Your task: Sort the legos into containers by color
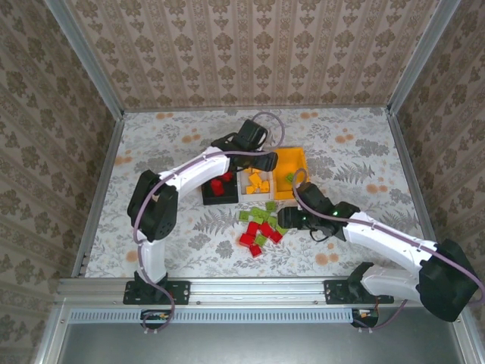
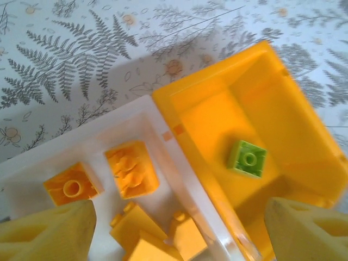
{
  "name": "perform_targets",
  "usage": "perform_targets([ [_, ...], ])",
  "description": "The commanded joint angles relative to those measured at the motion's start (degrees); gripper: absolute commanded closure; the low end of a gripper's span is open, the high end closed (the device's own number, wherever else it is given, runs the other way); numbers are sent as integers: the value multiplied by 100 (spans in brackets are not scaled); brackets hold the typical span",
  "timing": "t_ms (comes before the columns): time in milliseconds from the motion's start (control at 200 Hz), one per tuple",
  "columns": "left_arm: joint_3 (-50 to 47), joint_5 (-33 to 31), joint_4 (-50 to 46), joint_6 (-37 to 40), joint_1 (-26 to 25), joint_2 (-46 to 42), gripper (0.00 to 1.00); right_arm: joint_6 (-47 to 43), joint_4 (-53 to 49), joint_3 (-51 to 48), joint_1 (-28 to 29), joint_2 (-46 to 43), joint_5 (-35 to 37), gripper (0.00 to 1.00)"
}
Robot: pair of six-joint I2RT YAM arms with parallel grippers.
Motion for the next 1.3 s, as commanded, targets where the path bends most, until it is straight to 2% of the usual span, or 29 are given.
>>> perform_targets([
  [0,-419,387,406,-280,-41,-945,13,-254,141,35,162,130,-7,35],
  [55,-755,422,540,-360,-124,-1319,10,-266,75,111,240,283,69,35],
  [110,-1118,387,612,-421,-242,-1697,0,-274,-1,144,341,417,129,35],
  [355,-2982,-433,737,-752,-897,-3491,0,-153,41,-174,819,661,186,36],
  [685,-4694,-947,619,-1560,-1008,-5152,0,-151,294,-38,1187,1376,678,39],
  [1115,-5119,-1256,257,-1780,-988,-5717,0,-275,272,389,1405,2059,1261,42],
  [1290,-5161,-1252,290,-1783,-989,-5702,0,-334,299,381,1438,2125,1304,53],
])
